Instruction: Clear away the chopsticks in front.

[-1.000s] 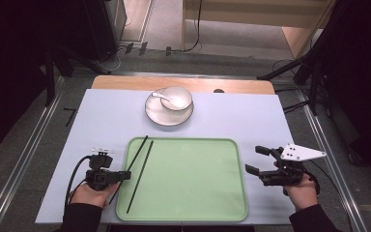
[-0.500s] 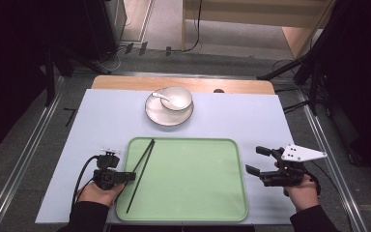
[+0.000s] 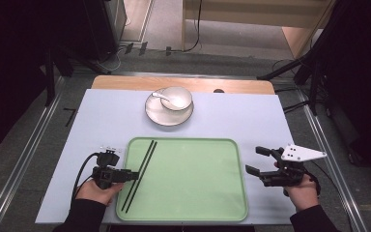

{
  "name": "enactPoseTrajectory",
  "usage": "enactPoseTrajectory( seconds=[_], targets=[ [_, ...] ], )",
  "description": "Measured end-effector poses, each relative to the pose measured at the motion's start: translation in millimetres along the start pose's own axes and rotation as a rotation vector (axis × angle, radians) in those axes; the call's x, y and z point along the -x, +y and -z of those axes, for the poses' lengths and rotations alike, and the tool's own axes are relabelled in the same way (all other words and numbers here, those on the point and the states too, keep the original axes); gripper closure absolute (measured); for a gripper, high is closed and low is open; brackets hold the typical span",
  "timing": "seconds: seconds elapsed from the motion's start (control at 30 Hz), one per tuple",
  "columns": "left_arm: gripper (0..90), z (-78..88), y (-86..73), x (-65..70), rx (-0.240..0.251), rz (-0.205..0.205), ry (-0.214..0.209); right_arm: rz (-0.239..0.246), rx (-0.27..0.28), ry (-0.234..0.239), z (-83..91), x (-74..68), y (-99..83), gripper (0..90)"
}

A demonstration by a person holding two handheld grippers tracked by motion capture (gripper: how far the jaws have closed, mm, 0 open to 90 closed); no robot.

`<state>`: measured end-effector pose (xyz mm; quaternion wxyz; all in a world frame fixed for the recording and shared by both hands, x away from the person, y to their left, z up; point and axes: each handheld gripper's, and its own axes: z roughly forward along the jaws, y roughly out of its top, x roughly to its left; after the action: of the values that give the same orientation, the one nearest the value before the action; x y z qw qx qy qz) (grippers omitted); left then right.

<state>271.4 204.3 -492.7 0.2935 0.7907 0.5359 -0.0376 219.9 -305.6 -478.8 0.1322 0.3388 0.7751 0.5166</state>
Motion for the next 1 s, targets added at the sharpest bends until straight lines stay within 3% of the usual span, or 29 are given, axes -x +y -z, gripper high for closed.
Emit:
enactPoseTrajectory(
  seconds=[0.17,0.33,0.47,0.8,1.0],
  targets=[
    [40.0,7.3,5.8,-3.7,0.067,-0.11,-0.009,-0.005,-0.003,0.005,0.0,-0.1,-0.6,21.2],
    [36.2,11.4,12.3,-12.8,0.108,-0.172,-0.034,-0.009,-0.007,0.012,-1.2,0.0,-1.3,21.2],
    [33.7,14.0,16.0,-18.7,0.133,-0.263,-0.035,-0.013,-0.01,0.017,-2.2,-0.2,-1.5,21.1],
    [28.8,31.3,13.7,-40.9,0.213,-0.342,-0.035,-0.021,-0.01,0.022,-1.9,0.1,-2.3,21.0],
    [26.6,40.4,7.5,-48.2,0.231,-0.386,0.001,-0.016,-0.012,0.026,-2.5,0.0,-2.3,21.1]
  ],
)
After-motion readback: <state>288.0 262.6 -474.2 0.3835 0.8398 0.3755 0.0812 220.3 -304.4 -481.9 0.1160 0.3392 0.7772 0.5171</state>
